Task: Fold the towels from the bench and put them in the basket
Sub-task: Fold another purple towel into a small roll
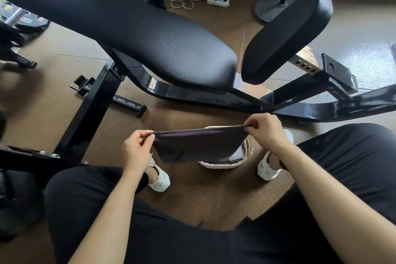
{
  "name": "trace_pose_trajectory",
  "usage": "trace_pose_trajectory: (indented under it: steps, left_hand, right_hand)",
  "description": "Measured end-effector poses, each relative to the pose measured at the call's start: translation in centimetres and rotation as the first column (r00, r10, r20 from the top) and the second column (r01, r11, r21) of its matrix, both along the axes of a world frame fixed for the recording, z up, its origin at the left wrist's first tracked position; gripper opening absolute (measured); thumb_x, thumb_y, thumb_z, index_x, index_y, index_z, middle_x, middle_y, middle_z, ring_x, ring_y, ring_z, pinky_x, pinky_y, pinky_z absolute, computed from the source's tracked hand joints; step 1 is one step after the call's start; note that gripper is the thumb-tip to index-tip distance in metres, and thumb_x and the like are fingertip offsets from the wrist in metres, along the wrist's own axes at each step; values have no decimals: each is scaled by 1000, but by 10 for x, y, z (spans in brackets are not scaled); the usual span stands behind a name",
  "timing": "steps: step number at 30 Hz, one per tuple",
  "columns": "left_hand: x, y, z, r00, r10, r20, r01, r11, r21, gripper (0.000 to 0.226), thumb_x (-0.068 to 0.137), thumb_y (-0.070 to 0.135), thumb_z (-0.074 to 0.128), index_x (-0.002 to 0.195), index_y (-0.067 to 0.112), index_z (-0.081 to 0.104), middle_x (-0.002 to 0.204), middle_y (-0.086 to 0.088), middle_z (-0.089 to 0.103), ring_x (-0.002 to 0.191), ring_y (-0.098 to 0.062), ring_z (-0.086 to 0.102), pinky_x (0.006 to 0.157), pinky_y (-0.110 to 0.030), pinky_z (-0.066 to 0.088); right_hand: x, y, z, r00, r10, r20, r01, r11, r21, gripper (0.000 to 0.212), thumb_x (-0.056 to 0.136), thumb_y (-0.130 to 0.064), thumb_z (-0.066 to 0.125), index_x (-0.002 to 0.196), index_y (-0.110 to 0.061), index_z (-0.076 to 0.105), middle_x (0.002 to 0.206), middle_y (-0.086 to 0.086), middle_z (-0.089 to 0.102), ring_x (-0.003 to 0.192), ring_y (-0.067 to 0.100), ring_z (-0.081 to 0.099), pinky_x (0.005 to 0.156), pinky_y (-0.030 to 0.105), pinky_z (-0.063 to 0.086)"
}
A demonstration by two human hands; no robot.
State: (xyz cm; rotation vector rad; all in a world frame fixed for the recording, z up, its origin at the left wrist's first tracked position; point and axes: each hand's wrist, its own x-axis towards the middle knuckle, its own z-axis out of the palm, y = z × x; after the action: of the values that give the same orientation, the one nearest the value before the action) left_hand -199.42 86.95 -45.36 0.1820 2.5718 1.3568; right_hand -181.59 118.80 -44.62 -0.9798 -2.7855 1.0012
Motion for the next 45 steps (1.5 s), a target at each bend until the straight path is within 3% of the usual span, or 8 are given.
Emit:
trace_pose_trajectory:
  steps: [4,10,13,17,25,34,40,45]
  left_hand:
    - [5,5,5,999,16,32,-18,996,84,24,96,13,67,89,35,66,92,3,73,89,-12,70,61,-11,52]
    - [5,9,3,986,86,144,-110,979,173,15,96,16,68,94,31,70,96,1,76,94,-14,71,77,-26,55]
    - [3,12,-1,966,137,221,-184,961,209,10,94,19,72,103,22,74,99,0,77,97,-15,73,81,-29,57]
    - [6,20,-3,929,195,314,-286,917,278,2,91,21,75,93,21,76,87,3,77,91,-18,73,85,-36,59]
    - [30,37,6,971,74,227,-155,918,364,5,91,13,74,94,17,75,86,-1,77,81,-11,73,65,-17,55]
    - [47,46,4,966,-63,250,-22,946,324,5,89,17,77,92,21,77,85,-2,79,86,-26,76,81,-43,62]
    - [71,64,11,960,-202,192,144,949,279,11,88,17,78,95,25,78,90,6,79,89,-12,75,75,-26,60]
    - [77,67,14,963,-237,126,200,947,250,13,90,17,76,99,27,78,94,7,79,92,-9,74,82,-28,62]
  right_hand:
    - [-4,2,5,987,-129,-95,118,986,-117,9,87,-12,76,91,-20,76,86,-6,72,83,11,69,81,35,60]
    - [-5,-2,9,909,-387,-154,265,822,-505,6,86,-12,78,90,-8,75,87,10,76,80,15,72,76,30,59]
    - [-6,-6,11,859,-491,-146,325,743,-585,7,86,-11,78,87,-5,76,84,10,76,75,14,68,65,22,56]
    - [-7,-14,9,811,-576,-103,380,652,-656,7,85,-12,79,86,-5,78,83,10,76,77,19,69,70,29,58]
    - [-10,-39,14,850,-497,-178,293,725,-624,8,84,-18,81,77,-16,79,76,1,77,73,12,68,69,30,56]
    - [-12,-76,14,913,-345,-219,147,777,-612,11,89,-15,76,79,-19,77,73,-6,75,70,2,69,61,17,51]
    - [-13,-97,10,949,-210,-233,27,795,-605,9,92,-16,72,94,-16,81,82,-6,79,84,11,75,79,30,61]
    - [-15,-106,11,963,-146,-227,-27,787,-616,15,93,-9,69,104,-12,79,86,-8,78,82,3,73,76,20,58]
